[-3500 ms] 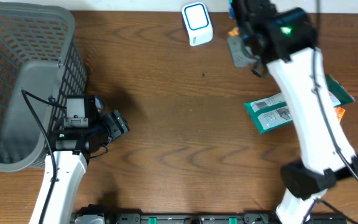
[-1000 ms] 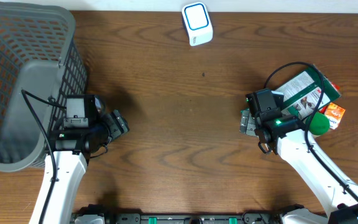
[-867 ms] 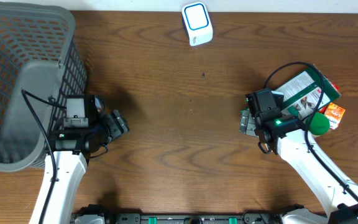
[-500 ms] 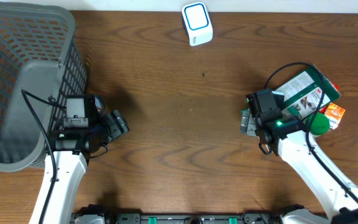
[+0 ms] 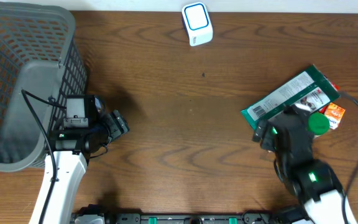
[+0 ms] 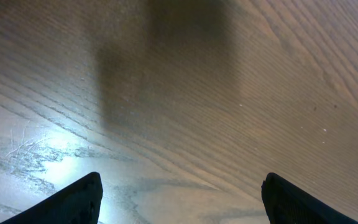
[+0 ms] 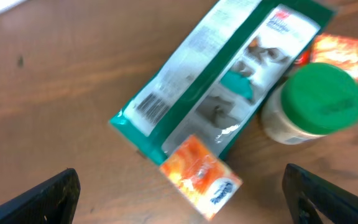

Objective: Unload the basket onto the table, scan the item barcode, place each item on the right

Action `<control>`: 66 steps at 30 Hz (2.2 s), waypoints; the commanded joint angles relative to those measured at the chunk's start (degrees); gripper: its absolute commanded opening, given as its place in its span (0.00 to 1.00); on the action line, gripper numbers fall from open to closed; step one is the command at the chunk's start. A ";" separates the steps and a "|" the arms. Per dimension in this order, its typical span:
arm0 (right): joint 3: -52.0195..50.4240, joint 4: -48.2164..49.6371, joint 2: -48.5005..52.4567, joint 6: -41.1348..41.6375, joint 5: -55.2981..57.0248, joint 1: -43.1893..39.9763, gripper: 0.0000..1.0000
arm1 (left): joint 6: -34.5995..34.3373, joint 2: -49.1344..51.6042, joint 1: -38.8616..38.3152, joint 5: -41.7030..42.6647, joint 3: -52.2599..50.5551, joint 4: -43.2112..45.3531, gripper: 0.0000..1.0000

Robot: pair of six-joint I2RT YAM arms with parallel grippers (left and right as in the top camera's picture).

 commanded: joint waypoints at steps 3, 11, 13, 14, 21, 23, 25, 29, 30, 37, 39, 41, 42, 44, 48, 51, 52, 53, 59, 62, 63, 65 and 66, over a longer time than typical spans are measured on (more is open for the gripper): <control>-10.58 7.74 -16.15 0.63 0.92 -4.92 0.99 | 0.76 0.31 0.31 -0.61 0.94 -0.07 0.83; -26.16 32.44 -32.79 -4.44 -11.21 -14.71 0.99 | 0.76 0.31 0.31 -0.61 0.94 -0.04 0.83; -28.37 36.92 -34.75 -7.08 -12.39 -15.43 0.99 | 0.76 0.31 0.31 -0.61 0.94 -0.07 0.83; -29.92 39.69 -36.35 -8.57 -12.46 -15.58 0.99 | 0.76 0.31 0.31 -0.61 0.94 -0.04 0.83; -35.32 43.76 -43.10 -10.58 -12.94 -15.58 0.99 | 0.76 0.31 0.31 -0.61 0.94 -0.04 0.83; -35.23 39.21 -45.27 -10.60 -13.14 -15.61 0.99 | 0.76 0.31 0.31 -0.61 0.94 -0.04 0.83; -35.23 37.24 -45.13 -10.82 -12.92 -15.67 0.99 | 0.76 0.31 0.31 -0.61 0.94 -0.04 0.83; -35.21 32.94 -45.13 -14.19 -13.09 -15.69 0.99 | 0.76 0.31 0.31 -0.61 0.94 -0.04 0.83; -35.23 33.07 -45.13 -15.65 -13.79 -15.69 0.99 | 0.76 0.31 0.31 -0.61 0.94 -0.04 0.83; -35.21 33.14 -45.13 -15.93 -13.77 -15.69 0.99 | 0.76 0.31 0.31 -0.61 0.94 -0.04 0.83; -35.21 33.14 -45.13 -15.93 -13.77 -15.69 0.99 | 0.76 0.31 0.31 -0.61 0.94 -0.04 0.83; -35.21 33.14 -45.13 -15.93 -13.77 -15.69 0.99 | 0.76 0.31 0.31 -0.61 0.94 -0.07 0.83; -35.21 33.14 -45.13 -15.93 -13.77 -15.69 0.99 | 0.76 0.31 0.31 -0.61 0.94 -0.07 0.83; -35.21 33.14 -45.13 -15.93 -13.77 -15.69 0.99 | 0.76 0.31 0.31 -0.61 0.94 -0.04 0.83; -35.21 33.14 -45.13 -15.93 -13.77 -15.69 0.99 | 0.76 0.31 0.31 -0.61 0.94 -0.04 0.83; -35.21 33.14 -45.13 -15.93 -13.77 -15.69 0.99 | 0.76 0.31 0.31 -0.61 0.94 -0.04 0.83; -35.21 33.14 -45.13 -15.93 -13.77 -15.69 0.99 | 0.76 0.31 0.31 -0.61 0.94 -0.04 0.83; -35.21 33.14 -45.13 -15.93 -13.77 -15.69 0.99 | 0.76 0.31 0.31 -0.61 0.94 -0.04 0.83; -35.21 33.14 -45.13 -15.93 -13.77 -15.69 0.99 | 0.76 0.31 0.31 -0.63 0.94 -0.04 0.83; -35.21 33.14 -45.11 -15.93 -13.77 -15.69 0.99 | 0.76 0.31 0.31 -0.61 0.90 -0.07 0.83; -35.21 33.14 -45.13 -15.93 -13.77 -15.69 0.99 | 0.76 0.31 0.31 -0.63 0.90 -0.02 0.83; -35.21 33.14 -45.13 -15.93 -13.77 -15.69 0.99 | 0.76 -0.81 0.31 -0.63 0.76 -0.04 0.83; -35.21 33.14 -45.13 -15.93 -13.77 -15.69 0.99 | 0.76 -2.45 0.31 -0.63 0.52 -0.07 0.83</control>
